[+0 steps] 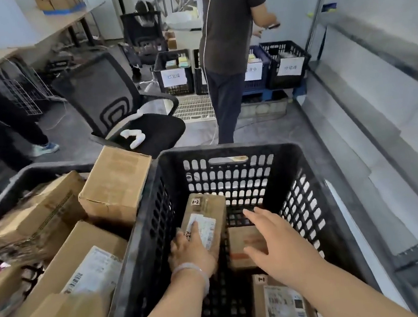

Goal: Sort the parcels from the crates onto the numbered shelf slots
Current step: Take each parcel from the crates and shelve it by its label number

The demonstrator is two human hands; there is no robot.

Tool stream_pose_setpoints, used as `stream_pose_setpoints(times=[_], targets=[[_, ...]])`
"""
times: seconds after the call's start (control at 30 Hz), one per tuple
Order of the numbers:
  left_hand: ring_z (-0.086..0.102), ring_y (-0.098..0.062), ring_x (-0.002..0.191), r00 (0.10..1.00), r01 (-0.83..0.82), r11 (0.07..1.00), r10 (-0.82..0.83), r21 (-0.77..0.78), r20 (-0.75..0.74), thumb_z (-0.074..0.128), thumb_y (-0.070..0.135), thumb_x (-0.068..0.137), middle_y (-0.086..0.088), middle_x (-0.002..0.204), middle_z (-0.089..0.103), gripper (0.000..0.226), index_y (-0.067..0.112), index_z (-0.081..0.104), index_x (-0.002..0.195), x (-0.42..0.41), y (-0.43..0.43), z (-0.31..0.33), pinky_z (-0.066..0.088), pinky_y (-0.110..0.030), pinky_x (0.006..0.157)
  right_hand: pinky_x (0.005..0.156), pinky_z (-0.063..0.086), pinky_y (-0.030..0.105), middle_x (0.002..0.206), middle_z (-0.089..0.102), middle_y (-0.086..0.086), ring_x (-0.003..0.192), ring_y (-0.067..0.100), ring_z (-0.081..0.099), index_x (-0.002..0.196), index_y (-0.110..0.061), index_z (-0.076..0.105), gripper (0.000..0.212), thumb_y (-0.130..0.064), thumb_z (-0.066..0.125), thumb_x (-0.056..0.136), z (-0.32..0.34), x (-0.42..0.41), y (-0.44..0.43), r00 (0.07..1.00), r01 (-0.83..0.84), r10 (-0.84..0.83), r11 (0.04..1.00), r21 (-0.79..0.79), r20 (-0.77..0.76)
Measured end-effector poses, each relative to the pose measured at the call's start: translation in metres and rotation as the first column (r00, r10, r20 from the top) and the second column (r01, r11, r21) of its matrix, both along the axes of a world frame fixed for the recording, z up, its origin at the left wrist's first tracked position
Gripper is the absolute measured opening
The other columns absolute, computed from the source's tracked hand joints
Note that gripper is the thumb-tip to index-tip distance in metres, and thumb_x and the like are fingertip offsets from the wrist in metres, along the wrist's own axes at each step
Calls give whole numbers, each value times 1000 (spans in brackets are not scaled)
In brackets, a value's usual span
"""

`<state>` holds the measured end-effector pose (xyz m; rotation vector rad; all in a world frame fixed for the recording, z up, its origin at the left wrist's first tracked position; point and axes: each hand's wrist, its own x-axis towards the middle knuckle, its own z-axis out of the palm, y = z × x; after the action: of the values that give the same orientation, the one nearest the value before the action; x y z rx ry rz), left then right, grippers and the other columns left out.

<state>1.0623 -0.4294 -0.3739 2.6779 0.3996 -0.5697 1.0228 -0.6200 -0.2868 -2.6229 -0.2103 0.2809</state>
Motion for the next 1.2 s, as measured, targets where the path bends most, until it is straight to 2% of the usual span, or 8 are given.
stream_pose_setpoints(times=[0.3, 0.37, 0.43, 0.5, 0.8, 0.93, 1.07, 1.2], targets=[[46, -30, 131, 959, -281, 891, 274, -357, -71, 77, 42, 80, -8, 146, 45, 105, 25, 8, 157, 17, 2, -25, 39, -38, 107, 115, 15, 27, 158, 13, -17, 144, 3, 11, 151, -43, 13, 70, -51, 50, 92, -4, 3, -3, 1000, -2, 3, 1000, 23, -16], [63, -20, 107, 921, -384, 765, 360, -517, -150, 79, 30, 80, -3, 130, 61, 83, 23, 33, 149, 16, 4, -31, 53, -24, 79, 115, 20, 30, 158, 13, -18, 143, 3, 12, 150, -45, 13, 70, -52, 50, 92, -5, 3, -2, 1000, -5, 6, 1000, 23, -30], [66, -10, 86, 913, -389, 721, 382, -573, -139, 79, 23, 81, 3, 111, 69, 54, 22, 53, 129, 14, 5, -34, 47, -12, 52, 116, 23, 34, 158, 13, -18, 144, 4, 12, 150, -46, 12, 70, -52, 50, 92, -4, 2, -1, 999, -16, 17, 1000, 21, -32], [66, -7, 79, 909, -373, 698, 407, -612, -90, 78, 19, 81, 10, 100, 70, 46, 25, 56, 121, 12, 5, -28, 44, -11, 44, 117, 22, 35, 158, 13, -16, 144, 4, 12, 150, -45, 12, 70, -52, 50, 92, -2, 2, 0, 999, -27, 28, 999, 18, -29], [66, 5, 78, 865, -215, 646, 474, -733, 164, 77, 26, 82, 22, 91, 69, 47, 41, 54, 120, -14, 1, 58, 48, -14, 60, 117, 19, 33, 160, 11, -15, 146, 5, 10, 151, -43, 10, 72, -49, 52, 93, 25, -8, 4, 999, -25, 20, 994, 102, 50], [66, 9, 89, 845, -34, 647, 426, -762, 324, 76, 37, 82, 29, 100, 69, 53, 49, 48, 125, -42, -7, 103, 56, -18, 73, 116, 22, 31, 156, 14, -23, 141, -3, 16, 148, -50, 4, 79, -50, 57, 90, 48, -20, 6, 990, -16, -17, 974, 227, 143], [63, 13, 95, 794, 173, 641, 358, -748, 491, 75, 41, 82, 34, 106, 65, 56, 65, 42, 120, -57, -28, 149, 52, -8, 66, 115, 31, 37, 155, 16, -26, 139, -7, 20, 146, -54, 0, 85, -43, 62, 89, 78, -38, 3, 962, -15, -75, 946, 324, 264], [59, 11, 105, 717, 356, 667, 255, -655, 649, 71, 51, 81, 32, 117, 61, 72, 64, 27, 137, -57, -56, 190, 55, -23, 80, 115, 28, 30, 156, 15, -27, 142, -8, 14, 149, -49, 9, 85, -35, 67, 88, 109, -54, -18, 877, 45, -212, 930, 365, 430]])
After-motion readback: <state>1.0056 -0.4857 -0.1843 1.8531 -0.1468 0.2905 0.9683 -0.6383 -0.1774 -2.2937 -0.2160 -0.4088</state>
